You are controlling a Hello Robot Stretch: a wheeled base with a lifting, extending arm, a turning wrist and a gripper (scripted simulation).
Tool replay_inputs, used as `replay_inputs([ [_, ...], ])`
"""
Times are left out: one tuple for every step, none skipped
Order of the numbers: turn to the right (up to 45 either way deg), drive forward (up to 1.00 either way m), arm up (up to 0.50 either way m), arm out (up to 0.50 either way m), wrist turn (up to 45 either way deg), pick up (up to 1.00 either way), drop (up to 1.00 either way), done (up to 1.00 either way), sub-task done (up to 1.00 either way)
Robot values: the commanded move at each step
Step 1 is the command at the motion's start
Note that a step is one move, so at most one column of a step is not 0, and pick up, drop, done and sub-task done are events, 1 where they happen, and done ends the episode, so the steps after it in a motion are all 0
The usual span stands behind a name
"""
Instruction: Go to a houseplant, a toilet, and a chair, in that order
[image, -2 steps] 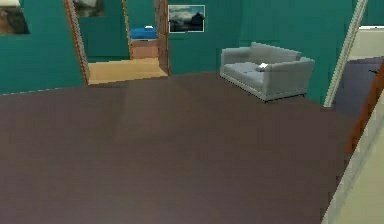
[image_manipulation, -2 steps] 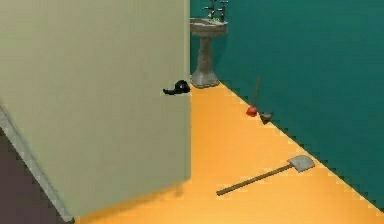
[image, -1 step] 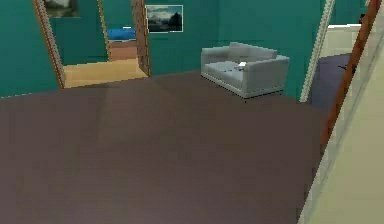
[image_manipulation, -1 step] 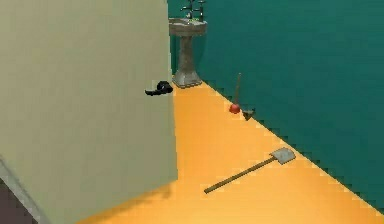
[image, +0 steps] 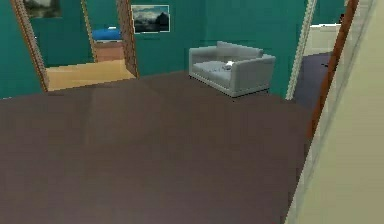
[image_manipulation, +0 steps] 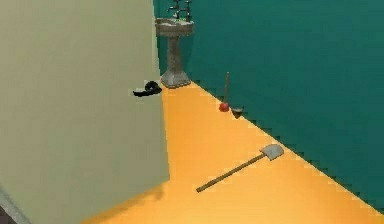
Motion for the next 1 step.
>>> replay_inputs([
  [0.0,0.9,0.0,0.0,0.0,0.0,0.0,0.0,0.0],
])
